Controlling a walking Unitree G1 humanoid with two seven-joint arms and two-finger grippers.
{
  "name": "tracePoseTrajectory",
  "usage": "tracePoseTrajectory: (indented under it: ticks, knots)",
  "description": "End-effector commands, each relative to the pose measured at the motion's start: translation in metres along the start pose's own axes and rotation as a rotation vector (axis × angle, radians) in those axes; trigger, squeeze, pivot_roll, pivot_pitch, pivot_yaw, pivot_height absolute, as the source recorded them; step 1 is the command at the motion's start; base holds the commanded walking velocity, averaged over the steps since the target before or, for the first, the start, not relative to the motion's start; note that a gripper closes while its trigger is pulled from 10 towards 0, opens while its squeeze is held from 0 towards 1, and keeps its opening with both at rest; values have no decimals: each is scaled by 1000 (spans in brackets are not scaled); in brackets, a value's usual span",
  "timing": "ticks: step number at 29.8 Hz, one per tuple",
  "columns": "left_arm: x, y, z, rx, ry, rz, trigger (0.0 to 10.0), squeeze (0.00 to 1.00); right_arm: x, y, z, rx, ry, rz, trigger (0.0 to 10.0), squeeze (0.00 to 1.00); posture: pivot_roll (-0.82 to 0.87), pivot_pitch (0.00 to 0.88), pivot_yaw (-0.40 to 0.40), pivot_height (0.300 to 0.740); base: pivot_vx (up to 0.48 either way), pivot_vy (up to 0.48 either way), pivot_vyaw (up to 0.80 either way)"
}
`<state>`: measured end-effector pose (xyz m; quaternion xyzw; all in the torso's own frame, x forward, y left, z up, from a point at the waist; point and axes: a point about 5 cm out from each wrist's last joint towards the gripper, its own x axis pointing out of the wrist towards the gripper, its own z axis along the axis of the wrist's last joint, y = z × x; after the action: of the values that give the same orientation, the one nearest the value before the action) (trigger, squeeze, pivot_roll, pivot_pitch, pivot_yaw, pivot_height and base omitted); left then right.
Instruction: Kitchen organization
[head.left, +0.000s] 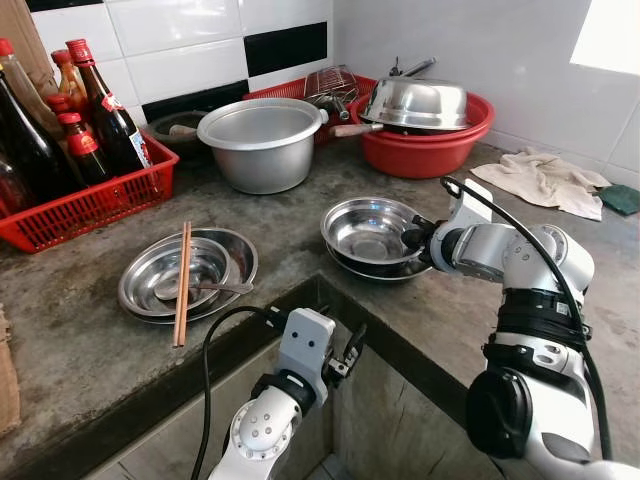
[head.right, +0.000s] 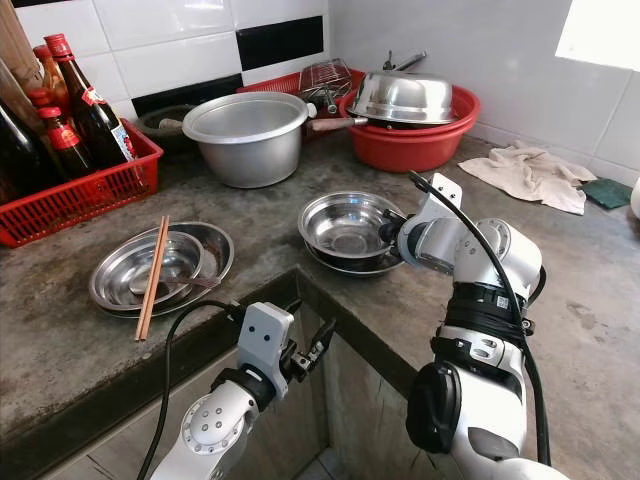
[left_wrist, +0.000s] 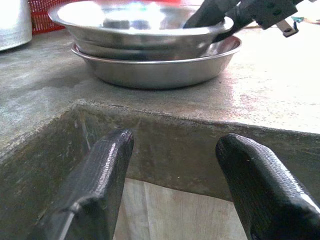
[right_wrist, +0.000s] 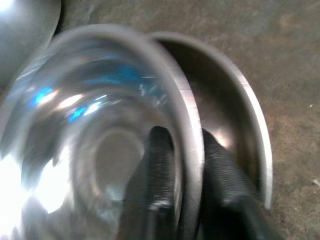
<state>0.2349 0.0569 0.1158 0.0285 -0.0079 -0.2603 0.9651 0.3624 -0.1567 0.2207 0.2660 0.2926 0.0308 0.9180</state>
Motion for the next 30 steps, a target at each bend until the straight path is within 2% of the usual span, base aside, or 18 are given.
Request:
tracePoseTrajectory:
  ticks: [1,10,15,18,21,22,23,24,25,26,27,29,30]
  knots:
    - [1,2,-1,15,2,8,10000,0,-1,5,5,-1,-7,4,0,0,108,0,-31,740,0,0,0]
    - [1,2,0,13,-2,11,10000,0,-3,1,11,109,-65,12,0,0,112,0,-31,740,0,0,0]
    - [1,2,1,14,-9,10,10000,0,-15,-11,23,373,-297,65,0,0,113,0,-27,740,0,0,0]
    - [1,2,2,14,-13,9,10000,0,-20,-11,23,402,-361,87,0,0,111,0,-21,740,0,0,0]
    - [2,3,3,15,-18,8,10000,0,-30,-10,23,347,-501,83,0,0,110,0,-20,740,0,0,0]
    - [2,3,4,16,-22,8,10000,0,-34,-10,20,289,-541,65,0,0,109,0,-16,740,0,0,0]
    - [2,3,5,17,-26,9,10000,0,-37,-9,18,250,-563,55,0,0,109,0,-16,740,0,0,0]
    - [2,3,5,17,-26,9,10000,0,-37,-9,18,250,-563,55,0,0,109,0,-16,740,0,0,0]
    - [3,5,9,20,-43,24,10000,0,-50,-11,12,78,-689,-18,0,0,109,0,-19,740,0,0,0]
    - [4,6,10,22,-48,29,10000,0,-55,-10,11,19,-742,-37,0,0,109,0,-19,740,0,0,0]
    - [4,6,10,22,-48,29,10000,0,-55,-10,11,19,-742,-37,0,0,109,0,-19,740,0,0,0]
    - [5,8,13,22,-59,40,10000,0,-69,-11,5,-110,-857,-91,0,0,107,0,-16,740,0,0,0]
    - [5,8,13,22,-59,40,10000,0,-69,-11,5,-110,-857,-91,0,0,107,0,-16,740,0,0,0]
